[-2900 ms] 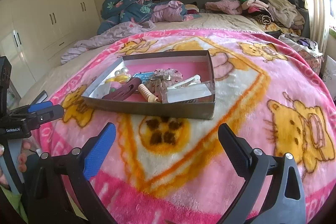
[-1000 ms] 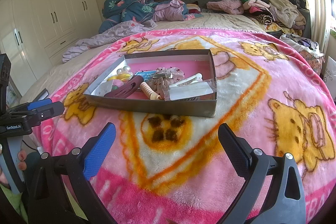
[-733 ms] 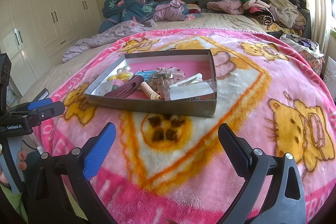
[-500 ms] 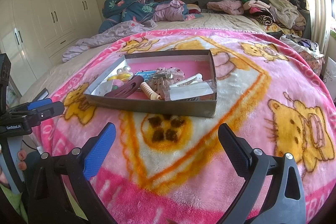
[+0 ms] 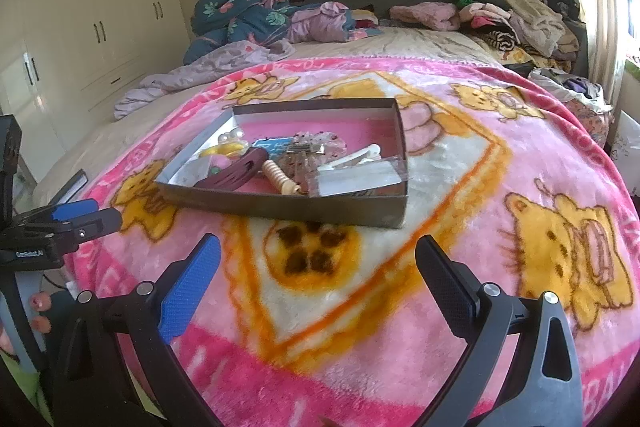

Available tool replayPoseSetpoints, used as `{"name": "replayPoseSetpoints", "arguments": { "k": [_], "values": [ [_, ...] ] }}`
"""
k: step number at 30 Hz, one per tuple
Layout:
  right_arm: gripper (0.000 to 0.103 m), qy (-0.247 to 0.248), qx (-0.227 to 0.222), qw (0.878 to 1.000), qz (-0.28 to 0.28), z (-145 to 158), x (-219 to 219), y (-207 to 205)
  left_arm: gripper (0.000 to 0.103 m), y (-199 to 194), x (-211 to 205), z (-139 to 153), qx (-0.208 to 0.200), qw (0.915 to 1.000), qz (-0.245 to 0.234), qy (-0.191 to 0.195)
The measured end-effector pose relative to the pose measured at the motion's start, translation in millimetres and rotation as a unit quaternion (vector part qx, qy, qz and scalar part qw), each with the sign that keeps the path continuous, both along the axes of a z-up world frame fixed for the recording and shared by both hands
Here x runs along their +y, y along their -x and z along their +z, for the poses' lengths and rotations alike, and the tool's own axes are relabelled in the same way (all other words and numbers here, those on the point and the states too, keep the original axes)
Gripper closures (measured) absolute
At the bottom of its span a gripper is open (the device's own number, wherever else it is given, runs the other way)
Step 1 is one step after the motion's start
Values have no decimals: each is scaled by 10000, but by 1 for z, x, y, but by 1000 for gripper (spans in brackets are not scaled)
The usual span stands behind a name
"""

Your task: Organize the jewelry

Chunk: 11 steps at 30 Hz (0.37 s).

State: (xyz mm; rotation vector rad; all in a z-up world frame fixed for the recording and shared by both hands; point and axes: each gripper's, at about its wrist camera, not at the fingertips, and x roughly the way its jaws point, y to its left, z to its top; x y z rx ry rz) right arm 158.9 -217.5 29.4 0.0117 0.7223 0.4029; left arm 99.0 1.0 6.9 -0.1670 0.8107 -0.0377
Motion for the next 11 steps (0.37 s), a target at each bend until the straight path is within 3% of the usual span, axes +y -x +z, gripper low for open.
{"name": "replayPoseSetpoints", "arguments": {
  "k": [6,8,11],
  "values": [
    [4,228,-172,9978,-592,-4,-34,-29,9,-23,36,-10,107,9982,568,-187],
    [4,493,-283,9925,-1086,-11,-62,-54,9,-38,65,-15,185,9946,975,-312],
    [4,857,49,9755,-2025,-35,-127,-114,9,-67,118,-25,267,9869,1526,-448]
  ]
}}
